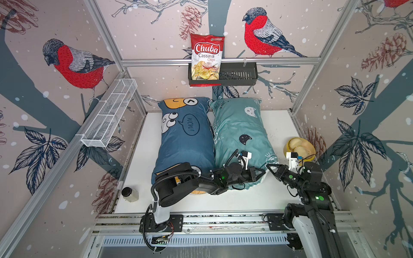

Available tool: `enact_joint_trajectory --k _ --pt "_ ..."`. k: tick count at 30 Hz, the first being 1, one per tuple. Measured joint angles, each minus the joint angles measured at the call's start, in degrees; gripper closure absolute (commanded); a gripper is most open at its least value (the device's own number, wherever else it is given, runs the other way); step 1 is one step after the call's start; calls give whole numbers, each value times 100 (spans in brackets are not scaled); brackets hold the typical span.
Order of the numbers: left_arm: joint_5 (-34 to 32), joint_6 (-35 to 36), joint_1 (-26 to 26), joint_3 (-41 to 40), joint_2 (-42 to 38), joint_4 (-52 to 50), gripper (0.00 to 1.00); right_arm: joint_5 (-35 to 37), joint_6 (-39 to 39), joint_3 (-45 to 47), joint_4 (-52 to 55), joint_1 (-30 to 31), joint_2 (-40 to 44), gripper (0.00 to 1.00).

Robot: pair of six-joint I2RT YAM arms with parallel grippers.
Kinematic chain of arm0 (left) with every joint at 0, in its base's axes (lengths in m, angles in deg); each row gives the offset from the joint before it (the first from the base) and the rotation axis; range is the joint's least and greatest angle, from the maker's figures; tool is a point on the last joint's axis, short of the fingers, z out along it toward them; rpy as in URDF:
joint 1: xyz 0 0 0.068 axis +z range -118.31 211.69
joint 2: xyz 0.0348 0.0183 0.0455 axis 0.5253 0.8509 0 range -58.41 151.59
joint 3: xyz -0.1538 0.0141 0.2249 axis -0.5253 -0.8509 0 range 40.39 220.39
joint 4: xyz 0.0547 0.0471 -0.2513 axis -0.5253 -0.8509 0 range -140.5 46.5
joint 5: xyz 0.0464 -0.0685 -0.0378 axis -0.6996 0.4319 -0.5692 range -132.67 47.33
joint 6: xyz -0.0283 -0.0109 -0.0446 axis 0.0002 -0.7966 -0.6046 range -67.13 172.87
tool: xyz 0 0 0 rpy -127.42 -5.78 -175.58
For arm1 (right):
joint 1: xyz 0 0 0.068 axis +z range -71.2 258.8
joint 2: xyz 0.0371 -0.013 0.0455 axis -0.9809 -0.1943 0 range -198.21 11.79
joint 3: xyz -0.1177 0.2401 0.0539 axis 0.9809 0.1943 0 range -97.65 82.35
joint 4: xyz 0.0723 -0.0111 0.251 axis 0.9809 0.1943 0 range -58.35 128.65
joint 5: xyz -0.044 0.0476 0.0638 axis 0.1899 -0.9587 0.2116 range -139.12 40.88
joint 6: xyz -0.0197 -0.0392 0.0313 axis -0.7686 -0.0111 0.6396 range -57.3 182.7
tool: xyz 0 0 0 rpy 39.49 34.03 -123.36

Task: Zip up pillowcases
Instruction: Zip the zipper on the pillowcase.

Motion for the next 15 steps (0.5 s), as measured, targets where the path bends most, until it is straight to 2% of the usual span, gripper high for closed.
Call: enact_joint_trajectory --k 15 --pt "-162 330 -33 -254 -254 -413 100 149 -9 -175 2 -144 -28 100"
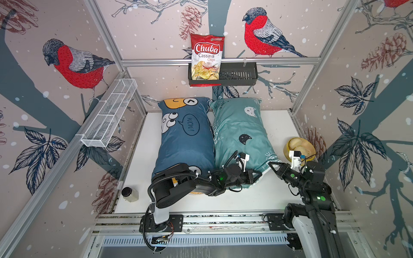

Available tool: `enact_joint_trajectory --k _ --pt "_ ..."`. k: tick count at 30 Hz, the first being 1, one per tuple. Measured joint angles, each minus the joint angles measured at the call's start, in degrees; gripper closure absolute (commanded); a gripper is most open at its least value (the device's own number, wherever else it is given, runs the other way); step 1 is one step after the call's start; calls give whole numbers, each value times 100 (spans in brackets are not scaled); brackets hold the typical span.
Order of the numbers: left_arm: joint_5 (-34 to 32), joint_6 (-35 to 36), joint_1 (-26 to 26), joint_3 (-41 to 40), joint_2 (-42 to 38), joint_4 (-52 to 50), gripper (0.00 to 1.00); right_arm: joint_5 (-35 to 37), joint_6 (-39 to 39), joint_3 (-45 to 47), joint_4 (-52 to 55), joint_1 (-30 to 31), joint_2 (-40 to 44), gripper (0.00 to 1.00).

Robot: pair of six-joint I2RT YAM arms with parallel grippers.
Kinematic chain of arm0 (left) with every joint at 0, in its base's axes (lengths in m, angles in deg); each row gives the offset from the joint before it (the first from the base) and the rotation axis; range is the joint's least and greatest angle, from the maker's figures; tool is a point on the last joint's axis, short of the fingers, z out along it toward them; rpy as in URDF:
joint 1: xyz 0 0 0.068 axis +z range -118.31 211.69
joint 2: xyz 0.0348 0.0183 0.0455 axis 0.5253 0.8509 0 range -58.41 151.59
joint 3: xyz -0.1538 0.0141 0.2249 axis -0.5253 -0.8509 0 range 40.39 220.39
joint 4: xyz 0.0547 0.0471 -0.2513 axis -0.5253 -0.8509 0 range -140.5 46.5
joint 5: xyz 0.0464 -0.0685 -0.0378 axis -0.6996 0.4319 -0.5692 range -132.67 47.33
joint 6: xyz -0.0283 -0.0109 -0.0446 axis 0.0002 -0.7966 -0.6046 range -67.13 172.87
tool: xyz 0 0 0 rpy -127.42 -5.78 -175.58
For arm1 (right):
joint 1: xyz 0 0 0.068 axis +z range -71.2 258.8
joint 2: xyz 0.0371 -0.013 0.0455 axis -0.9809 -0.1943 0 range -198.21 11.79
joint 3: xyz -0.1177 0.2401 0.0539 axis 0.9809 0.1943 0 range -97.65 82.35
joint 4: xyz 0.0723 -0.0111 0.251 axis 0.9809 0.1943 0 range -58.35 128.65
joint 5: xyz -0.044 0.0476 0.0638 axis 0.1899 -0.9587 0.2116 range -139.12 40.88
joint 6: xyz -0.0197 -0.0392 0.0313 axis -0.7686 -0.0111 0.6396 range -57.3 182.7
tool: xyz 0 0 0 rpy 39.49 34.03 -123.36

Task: Zip up pillowcases
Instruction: Zip the zipper on the pillowcase.

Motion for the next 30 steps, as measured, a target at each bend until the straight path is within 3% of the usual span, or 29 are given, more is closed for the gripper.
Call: enact_joint_trajectory --k 30 --pt "-804 1165 -254 -321 -713 -2004 100 1064 -595 -264 157 -188 -339 100"
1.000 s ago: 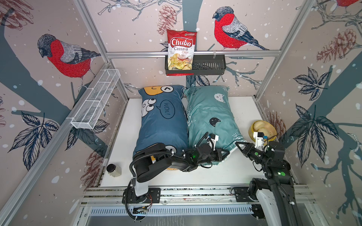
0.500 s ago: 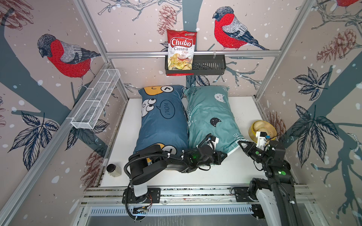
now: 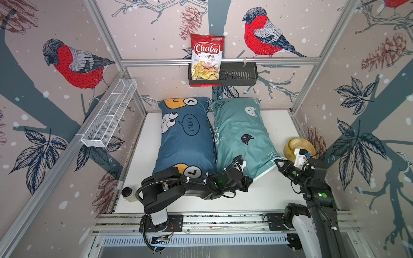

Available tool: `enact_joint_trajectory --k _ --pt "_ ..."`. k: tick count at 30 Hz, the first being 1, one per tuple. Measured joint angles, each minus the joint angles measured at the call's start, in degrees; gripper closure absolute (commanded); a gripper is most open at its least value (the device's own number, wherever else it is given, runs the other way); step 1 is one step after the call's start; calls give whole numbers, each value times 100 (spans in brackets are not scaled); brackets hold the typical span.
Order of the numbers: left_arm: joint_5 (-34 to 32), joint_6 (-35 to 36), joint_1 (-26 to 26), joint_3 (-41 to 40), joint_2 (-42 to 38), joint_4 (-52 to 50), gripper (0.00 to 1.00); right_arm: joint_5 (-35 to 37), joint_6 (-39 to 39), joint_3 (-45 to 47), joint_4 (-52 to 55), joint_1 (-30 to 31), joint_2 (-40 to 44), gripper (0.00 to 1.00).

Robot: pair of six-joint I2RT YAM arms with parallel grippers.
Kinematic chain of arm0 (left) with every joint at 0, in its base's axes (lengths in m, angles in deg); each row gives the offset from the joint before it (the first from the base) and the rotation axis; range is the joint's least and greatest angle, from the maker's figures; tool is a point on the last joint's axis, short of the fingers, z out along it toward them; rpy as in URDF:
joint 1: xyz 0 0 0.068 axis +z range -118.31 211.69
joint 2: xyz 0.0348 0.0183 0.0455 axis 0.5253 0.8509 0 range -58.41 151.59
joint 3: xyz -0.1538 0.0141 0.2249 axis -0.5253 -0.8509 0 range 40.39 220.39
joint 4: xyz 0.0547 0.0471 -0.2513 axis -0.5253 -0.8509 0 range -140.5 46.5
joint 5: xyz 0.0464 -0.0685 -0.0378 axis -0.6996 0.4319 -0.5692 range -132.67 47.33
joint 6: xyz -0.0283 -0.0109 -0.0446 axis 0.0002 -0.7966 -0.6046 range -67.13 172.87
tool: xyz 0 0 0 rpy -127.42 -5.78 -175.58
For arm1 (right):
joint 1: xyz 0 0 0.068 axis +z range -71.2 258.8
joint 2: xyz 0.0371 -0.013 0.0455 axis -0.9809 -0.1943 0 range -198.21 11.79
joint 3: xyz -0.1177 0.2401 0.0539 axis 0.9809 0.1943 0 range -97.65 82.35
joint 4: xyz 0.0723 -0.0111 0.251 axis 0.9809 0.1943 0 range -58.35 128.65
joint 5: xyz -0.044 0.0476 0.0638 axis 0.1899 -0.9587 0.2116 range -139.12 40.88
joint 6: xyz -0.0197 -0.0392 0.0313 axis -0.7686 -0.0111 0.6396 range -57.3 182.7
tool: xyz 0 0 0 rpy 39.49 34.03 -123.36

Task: Zip up pillowcases
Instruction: Zip the zipper on the pillowcase.

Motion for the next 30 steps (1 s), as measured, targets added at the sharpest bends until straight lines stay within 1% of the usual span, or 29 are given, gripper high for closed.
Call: enact_joint_trajectory --k 2,10,30 --pt "-90 11 -17 -26 -66 -111 100 76 -11 0 -2 -11 -26 100" --pt "-118 59 -28 -35 -188 -658 100 389 -153 -31 -87 -33 -107 100" --pt "-420 37 -31 -844 -901 -1471 100 988 -496 -144 -463 -175 -549 100"
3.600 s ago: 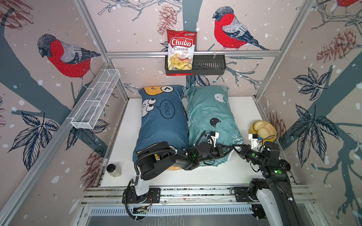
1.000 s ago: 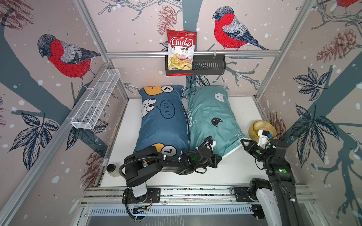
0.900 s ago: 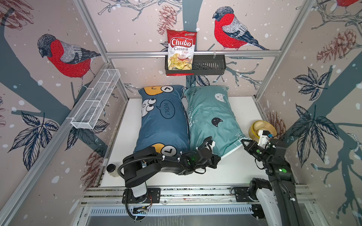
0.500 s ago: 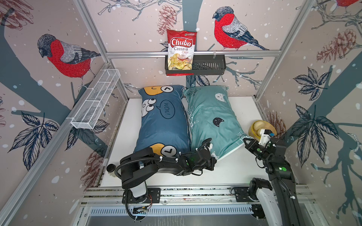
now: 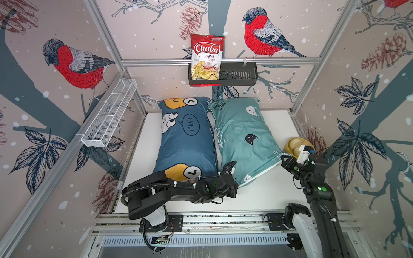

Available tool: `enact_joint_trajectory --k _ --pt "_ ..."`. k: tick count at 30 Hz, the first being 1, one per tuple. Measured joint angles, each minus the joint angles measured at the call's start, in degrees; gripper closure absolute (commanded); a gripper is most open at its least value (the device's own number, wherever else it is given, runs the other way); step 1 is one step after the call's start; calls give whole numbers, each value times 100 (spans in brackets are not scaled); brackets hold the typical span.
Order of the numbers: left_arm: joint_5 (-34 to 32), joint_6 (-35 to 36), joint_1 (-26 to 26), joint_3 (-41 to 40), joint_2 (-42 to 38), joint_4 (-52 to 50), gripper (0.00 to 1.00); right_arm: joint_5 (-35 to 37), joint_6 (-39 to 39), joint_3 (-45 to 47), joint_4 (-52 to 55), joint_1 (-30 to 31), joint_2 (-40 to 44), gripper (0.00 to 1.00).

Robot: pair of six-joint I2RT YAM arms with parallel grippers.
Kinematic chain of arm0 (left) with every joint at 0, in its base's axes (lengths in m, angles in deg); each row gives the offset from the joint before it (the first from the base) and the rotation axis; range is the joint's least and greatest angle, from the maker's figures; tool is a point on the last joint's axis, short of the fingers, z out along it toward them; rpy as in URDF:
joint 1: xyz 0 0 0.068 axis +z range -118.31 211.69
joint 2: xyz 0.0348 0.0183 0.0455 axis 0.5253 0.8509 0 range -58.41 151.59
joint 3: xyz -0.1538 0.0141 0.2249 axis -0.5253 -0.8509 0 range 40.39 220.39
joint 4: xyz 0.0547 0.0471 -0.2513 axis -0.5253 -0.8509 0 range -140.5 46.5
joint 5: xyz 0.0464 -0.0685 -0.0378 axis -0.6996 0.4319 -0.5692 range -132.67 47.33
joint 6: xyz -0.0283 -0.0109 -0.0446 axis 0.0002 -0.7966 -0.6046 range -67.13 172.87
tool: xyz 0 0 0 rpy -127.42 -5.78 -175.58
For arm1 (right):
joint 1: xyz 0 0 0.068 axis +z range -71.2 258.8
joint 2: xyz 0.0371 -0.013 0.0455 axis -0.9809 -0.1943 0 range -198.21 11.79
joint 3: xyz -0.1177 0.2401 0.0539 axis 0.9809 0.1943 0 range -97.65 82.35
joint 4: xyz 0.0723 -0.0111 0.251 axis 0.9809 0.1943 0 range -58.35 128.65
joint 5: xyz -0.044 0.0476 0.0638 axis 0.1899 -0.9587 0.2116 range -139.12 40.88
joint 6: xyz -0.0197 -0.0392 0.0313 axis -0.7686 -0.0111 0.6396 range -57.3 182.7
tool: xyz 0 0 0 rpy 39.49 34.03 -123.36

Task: Zip up pillowcases
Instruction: Zip the zipper on the pillowcase.

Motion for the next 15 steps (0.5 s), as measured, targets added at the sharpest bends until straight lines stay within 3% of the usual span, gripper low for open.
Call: enact_joint_trajectory --k 15 --pt "-168 -107 -2 -472 -433 -435 100 435 -258 -111 -291 -157 -310 100"
